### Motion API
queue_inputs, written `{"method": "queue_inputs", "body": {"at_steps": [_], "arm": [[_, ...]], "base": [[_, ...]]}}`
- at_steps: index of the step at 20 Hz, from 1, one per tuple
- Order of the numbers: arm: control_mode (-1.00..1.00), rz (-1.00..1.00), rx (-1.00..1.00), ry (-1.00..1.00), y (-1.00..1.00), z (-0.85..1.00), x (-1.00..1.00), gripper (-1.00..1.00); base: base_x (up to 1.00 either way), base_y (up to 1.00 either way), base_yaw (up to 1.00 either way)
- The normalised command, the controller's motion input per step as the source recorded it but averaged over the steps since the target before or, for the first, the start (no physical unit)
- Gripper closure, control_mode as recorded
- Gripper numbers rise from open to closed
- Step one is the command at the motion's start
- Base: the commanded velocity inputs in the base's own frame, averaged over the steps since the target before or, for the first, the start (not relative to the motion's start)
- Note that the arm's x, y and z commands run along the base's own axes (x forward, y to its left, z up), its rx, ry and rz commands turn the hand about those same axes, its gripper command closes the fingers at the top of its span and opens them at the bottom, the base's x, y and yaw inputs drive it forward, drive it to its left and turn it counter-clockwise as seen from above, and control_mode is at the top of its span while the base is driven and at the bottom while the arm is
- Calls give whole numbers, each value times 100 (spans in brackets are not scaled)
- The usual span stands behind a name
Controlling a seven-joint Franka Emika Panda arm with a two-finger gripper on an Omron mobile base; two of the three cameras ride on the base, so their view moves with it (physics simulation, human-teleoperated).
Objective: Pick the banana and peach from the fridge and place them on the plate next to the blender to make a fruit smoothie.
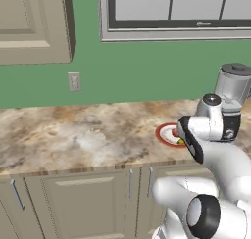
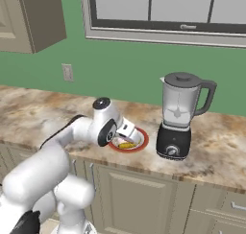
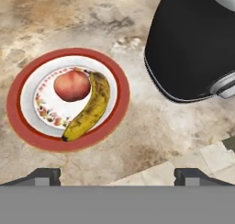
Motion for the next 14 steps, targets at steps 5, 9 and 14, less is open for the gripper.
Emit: {"method": "queue_inputs", "body": {"at_steps": [5,9,14], "arm": [[-100,0,0,-1,19,60,-88,-100],[-100,-1,0,0,42,80,-53,-100],[-100,0,0,0,67,72,-46,-100]], "base": [[0,0,0],[0,0,0],[0,0,0]]}}
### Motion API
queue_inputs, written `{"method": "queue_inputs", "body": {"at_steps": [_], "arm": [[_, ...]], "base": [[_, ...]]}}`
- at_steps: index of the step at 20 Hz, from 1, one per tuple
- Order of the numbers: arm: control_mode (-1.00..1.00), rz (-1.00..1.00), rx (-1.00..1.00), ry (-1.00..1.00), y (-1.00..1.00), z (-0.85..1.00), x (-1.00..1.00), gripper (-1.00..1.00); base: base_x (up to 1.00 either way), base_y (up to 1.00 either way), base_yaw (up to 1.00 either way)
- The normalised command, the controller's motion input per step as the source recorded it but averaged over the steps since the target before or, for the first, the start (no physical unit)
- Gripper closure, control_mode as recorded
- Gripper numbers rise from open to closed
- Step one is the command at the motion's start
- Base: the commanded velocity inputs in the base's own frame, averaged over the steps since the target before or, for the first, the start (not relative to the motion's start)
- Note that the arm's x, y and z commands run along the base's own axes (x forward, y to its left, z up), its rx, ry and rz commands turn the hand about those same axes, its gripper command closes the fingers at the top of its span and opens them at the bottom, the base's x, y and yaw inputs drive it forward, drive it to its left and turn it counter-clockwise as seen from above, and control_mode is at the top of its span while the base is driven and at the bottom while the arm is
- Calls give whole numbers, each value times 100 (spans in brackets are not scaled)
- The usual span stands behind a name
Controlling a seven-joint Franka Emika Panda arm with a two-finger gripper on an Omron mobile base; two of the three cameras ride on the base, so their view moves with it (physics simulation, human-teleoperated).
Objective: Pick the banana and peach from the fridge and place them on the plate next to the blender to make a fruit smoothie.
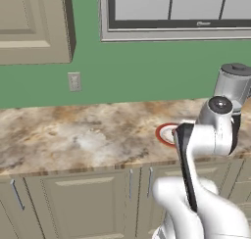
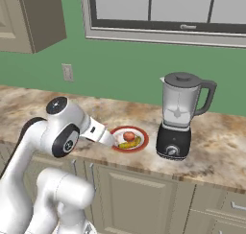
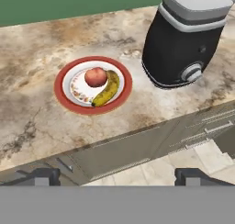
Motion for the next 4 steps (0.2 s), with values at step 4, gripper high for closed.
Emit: {"method": "queue_inputs", "body": {"at_steps": [4], "arm": [[-100,0,-1,0,81,58,-48,-100]], "base": [[0,0,0]]}}
